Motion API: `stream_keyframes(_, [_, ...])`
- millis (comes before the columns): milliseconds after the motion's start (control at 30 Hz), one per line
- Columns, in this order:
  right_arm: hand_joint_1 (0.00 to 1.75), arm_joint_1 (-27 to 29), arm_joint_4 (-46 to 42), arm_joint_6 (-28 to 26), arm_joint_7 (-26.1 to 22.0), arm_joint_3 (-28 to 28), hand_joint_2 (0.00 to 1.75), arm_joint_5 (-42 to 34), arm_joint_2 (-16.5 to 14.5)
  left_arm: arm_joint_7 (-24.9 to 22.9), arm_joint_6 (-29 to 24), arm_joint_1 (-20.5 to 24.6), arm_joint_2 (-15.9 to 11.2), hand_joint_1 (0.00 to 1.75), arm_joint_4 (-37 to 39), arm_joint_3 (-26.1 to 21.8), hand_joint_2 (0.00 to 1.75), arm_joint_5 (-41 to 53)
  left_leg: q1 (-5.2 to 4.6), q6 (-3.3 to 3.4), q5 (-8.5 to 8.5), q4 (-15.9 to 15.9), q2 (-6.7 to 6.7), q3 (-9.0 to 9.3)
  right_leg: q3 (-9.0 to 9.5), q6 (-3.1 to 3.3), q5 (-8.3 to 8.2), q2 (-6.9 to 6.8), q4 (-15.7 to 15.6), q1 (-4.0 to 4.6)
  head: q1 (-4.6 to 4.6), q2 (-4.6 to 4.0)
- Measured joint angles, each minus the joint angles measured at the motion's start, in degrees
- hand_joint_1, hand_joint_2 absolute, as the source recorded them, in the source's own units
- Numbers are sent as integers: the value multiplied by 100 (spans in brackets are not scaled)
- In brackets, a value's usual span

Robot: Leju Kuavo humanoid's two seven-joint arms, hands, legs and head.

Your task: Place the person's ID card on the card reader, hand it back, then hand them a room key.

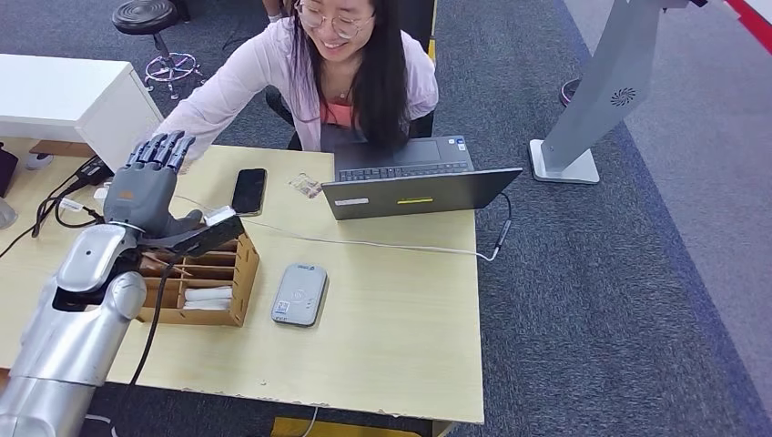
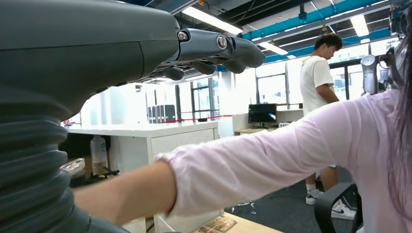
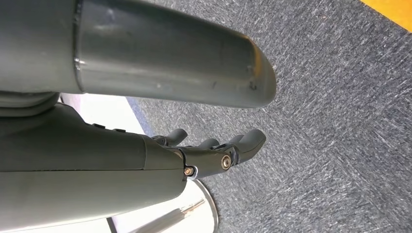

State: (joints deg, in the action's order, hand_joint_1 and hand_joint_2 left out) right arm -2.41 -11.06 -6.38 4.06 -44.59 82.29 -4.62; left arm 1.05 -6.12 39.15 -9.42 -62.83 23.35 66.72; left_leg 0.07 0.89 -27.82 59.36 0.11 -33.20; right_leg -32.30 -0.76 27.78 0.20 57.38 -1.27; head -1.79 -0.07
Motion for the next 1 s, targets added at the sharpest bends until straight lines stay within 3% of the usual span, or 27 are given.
stream_keyframes(767, [0,-22,0,-101,-9,-109,0,-49,-57,-141,236,-179,25,0,-619,316,175,184,0,0,0,0,0,0,0,0,0,0,0,0,1,0])
stream_keyframes(1000, [0,-23,0,-125,56,-206,0,-102,-85,-249,324,-465,23,0,-875,556,175,294,0,0,0,0,0,0,0,0,0,0,0,0,1,0])
